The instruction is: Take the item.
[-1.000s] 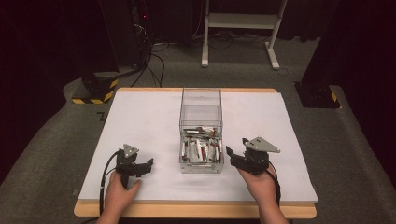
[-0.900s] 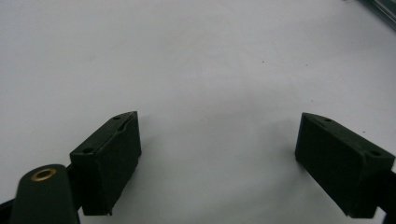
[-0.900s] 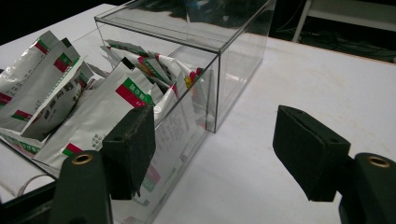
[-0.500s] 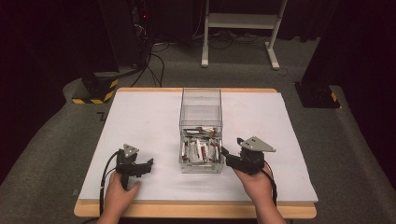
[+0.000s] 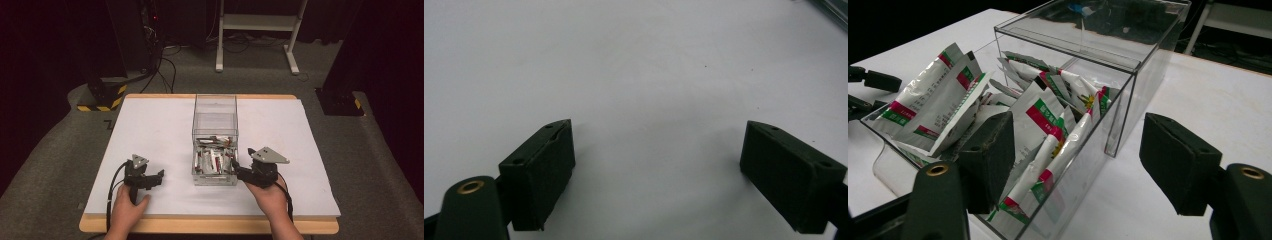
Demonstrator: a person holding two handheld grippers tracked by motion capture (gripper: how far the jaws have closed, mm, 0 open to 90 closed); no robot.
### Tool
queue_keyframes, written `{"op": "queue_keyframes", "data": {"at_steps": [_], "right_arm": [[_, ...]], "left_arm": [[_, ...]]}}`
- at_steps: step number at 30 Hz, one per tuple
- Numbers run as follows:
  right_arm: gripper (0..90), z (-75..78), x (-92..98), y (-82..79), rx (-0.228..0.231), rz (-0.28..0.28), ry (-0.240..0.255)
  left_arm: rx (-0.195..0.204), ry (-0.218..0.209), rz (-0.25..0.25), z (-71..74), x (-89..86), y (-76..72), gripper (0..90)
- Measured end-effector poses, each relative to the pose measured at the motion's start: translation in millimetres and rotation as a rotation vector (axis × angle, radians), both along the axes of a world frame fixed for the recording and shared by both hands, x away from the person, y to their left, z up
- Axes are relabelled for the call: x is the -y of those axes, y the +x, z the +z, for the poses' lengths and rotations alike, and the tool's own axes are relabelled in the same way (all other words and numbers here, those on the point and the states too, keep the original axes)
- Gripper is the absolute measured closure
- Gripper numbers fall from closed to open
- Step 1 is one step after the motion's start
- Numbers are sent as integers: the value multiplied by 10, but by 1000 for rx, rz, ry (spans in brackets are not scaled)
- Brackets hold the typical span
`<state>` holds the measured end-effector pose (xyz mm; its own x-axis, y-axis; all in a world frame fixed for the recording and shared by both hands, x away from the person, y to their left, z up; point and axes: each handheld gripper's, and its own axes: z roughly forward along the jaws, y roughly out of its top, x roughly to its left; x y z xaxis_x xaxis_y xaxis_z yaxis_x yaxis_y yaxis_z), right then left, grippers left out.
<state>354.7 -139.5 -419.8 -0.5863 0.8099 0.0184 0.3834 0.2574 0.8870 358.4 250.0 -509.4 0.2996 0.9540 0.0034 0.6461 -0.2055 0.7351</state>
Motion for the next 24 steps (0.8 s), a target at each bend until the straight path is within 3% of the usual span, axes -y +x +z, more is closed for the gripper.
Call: {"op": "queue_keyframes", "data": {"at_steps": [24], "right_arm": [[346,1,-307,-109,1,80,2]], "left_arm": [[0,0,0,0,-1,0,145]]}}
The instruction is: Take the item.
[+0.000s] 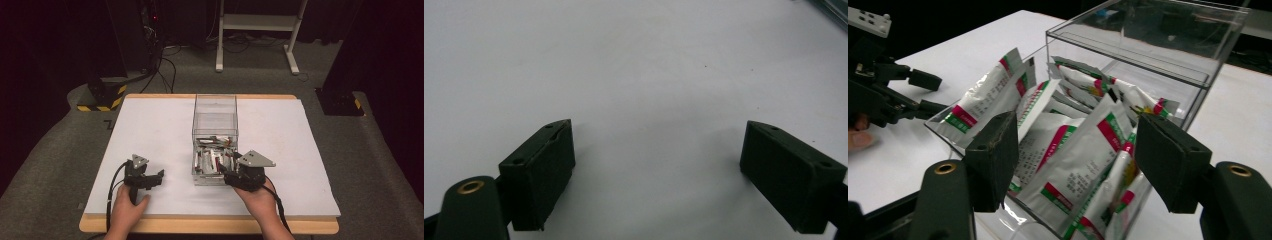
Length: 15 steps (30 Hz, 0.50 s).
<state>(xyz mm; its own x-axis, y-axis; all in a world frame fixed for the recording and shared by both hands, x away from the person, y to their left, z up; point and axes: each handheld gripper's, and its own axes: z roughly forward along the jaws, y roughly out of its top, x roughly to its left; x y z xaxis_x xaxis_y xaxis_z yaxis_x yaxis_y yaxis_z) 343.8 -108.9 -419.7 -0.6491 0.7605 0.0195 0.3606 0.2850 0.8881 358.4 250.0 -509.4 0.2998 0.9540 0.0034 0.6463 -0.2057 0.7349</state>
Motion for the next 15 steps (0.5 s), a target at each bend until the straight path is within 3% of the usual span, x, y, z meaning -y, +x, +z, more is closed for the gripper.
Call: {"op": "queue_keyframes", "data": {"at_steps": [15], "right_arm": [[393,-38,-211,-59,-14,48,-4]], "left_arm": [[0,-1,0,0,0,0,145]]}}
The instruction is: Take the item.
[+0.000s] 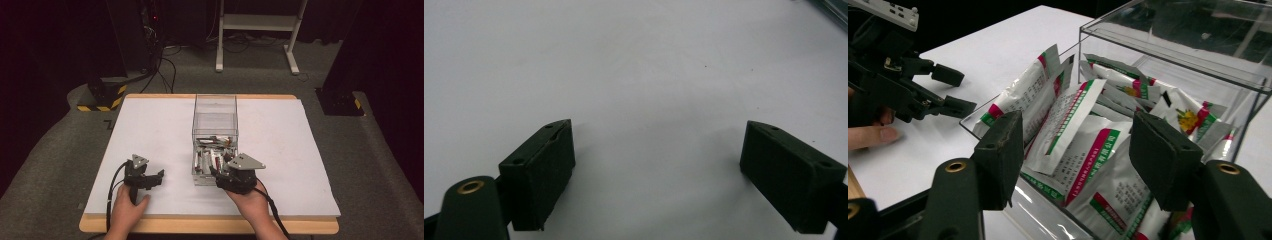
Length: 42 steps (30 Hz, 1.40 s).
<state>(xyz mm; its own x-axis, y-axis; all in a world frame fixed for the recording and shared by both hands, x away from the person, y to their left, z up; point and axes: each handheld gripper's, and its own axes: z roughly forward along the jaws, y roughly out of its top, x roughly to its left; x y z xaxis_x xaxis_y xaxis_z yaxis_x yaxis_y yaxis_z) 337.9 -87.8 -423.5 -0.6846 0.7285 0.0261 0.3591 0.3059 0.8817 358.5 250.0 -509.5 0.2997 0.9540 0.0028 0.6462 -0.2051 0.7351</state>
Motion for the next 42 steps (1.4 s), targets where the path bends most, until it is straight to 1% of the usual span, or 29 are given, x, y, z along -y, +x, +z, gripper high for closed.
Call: {"op": "queue_keyframes", "data": {"at_steps": [4,16,21,25,31,35,42], "right_arm": [[416,-12,-49,-12,-3,9,-7],[449,-32,-85,-10,-19,9,-9],[471,-49,-107,-11,-22,8,-21],[487,-65,-123,-6,-34,4,-29],[535,-78,-120,7,-53,-11,-19],[552,-86,-124,10,-57,-10,-20],[618,-99,-126,34,-75,-18,-21]], "left_arm": [[0,0,0,0,0,0,144],[0,0,0,0,0,0,145],[0,0,0,0,0,0,145],[0,0,0,0,0,0,145],[0,0,0,0,0,0,145],[0,0,0,0,0,0,144],[0,0,0,0,0,0,145]]}}
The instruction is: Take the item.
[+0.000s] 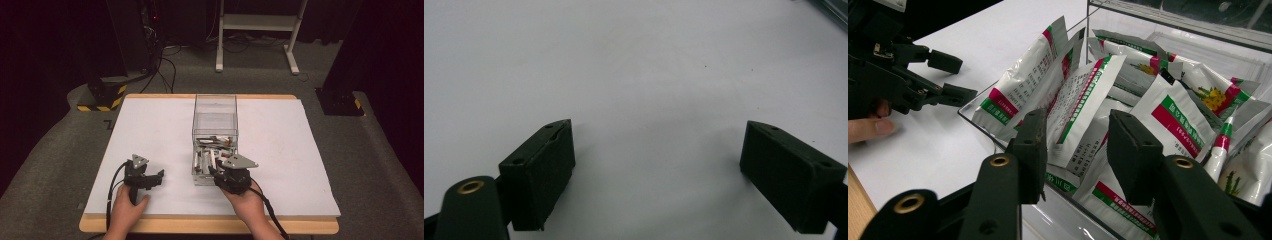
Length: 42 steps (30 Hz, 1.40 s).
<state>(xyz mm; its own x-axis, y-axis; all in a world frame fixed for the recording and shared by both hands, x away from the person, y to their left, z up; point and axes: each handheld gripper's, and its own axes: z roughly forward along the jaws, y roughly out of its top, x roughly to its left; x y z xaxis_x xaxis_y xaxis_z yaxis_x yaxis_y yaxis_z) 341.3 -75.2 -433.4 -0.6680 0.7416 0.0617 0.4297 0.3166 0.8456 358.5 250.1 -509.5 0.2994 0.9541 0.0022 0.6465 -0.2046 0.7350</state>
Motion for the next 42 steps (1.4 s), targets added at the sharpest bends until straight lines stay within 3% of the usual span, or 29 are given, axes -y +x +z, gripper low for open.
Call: {"op": "queue_keyframes", "data": {"at_steps": [6,16,24,42], "right_arm": [[677,-1,-9,17,-5,1,-4],[885,0,-33,-14,5,30,4],[893,56,18,-47,31,26,54],[894,119,117,-59,74,4,92]], "left_arm": [[0,0,0,0,0,0,144],[0,0,0,0,0,0,145],[0,0,0,0,0,0,145],[0,0,0,0,0,0,145]]}}
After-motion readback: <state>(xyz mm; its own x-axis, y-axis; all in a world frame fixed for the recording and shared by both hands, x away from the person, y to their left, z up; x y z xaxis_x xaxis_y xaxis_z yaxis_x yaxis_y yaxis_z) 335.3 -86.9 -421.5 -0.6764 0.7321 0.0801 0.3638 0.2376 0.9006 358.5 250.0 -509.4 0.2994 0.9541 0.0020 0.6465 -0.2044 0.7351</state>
